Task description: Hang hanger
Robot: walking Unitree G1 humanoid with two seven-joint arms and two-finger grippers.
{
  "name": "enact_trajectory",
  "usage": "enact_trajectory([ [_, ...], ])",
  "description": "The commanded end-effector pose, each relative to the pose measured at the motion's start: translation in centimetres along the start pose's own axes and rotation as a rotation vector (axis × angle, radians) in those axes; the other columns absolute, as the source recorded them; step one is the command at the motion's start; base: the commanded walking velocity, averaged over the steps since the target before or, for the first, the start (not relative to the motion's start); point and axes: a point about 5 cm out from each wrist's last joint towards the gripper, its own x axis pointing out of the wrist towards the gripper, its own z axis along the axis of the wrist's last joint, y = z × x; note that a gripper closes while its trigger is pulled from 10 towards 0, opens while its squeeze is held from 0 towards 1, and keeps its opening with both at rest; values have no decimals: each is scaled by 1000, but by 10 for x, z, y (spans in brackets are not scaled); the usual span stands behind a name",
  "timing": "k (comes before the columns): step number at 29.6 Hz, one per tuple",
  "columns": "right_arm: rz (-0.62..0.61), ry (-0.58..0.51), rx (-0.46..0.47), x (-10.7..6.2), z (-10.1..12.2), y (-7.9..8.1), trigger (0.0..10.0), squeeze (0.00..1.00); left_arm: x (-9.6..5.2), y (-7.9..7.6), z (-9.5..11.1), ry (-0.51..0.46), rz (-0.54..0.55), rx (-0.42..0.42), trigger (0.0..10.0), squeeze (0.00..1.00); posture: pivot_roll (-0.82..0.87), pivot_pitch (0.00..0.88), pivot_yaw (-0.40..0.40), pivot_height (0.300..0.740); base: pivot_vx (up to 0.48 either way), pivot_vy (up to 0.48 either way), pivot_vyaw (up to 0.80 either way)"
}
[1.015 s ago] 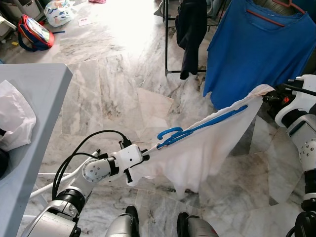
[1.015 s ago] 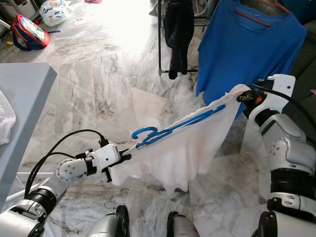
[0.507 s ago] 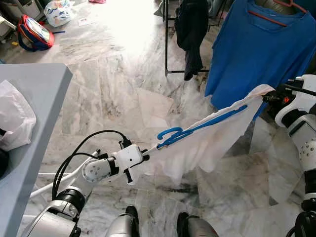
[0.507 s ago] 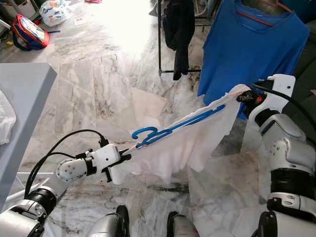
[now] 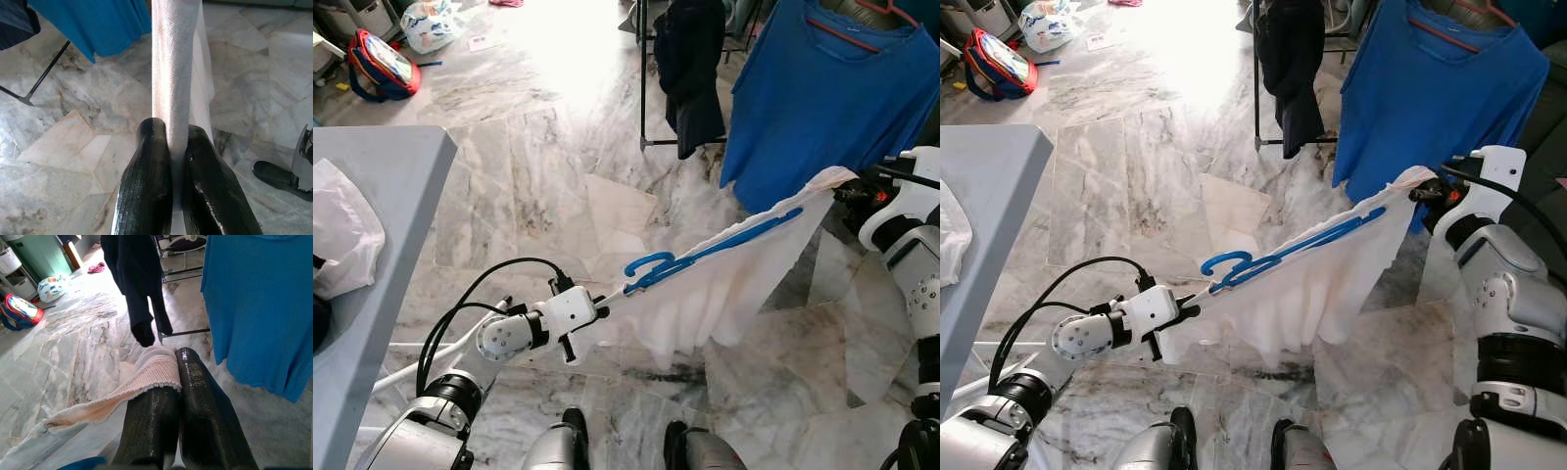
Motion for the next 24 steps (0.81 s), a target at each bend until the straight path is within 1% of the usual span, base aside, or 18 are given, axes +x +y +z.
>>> enact_trajectory([
  [1,-38,-65,-40,-7,21,-9,0,0,-14,-6,-21,105,-20,-30,0,0,-63,261,-5,740,0,0,0],
  [15,-38,-65,-40,-7,21,-9,0,0,-14,-6,-21,105,-20,-30,0,0,-63,261,-5,740,0,0,0],
  [16,2,-9,-88,-2,4,7,0,0,-6,-2,-15,86,53,-55,0,0,-64,254,-1,740,0,0,0],
  [17,7,54,-136,6,-15,19,0,0,-4,13,-9,54,212,-103,0,0,-58,234,-36,740,0,0,0],
  [18,10,96,-172,11,-29,27,0,0,-4,22,-6,38,324,-141,0,0,-58,234,-36,740,0,0,0],
  [19,11,119,-194,13,-37,31,0,0,-5,28,-6,35,392,-160,0,0,-58,233,-37,740,0,0,0],
  [20,5,125,-198,14,-38,31,0,0,-7,31,-6,37,417,-164,0,0,-59,234,-37,740,0,0,0],
  [24,-4,127,-189,17,-40,34,0,0,-7,31,-7,35,444,-187,0,0,-64,233,-43,740,0,0,0],
])
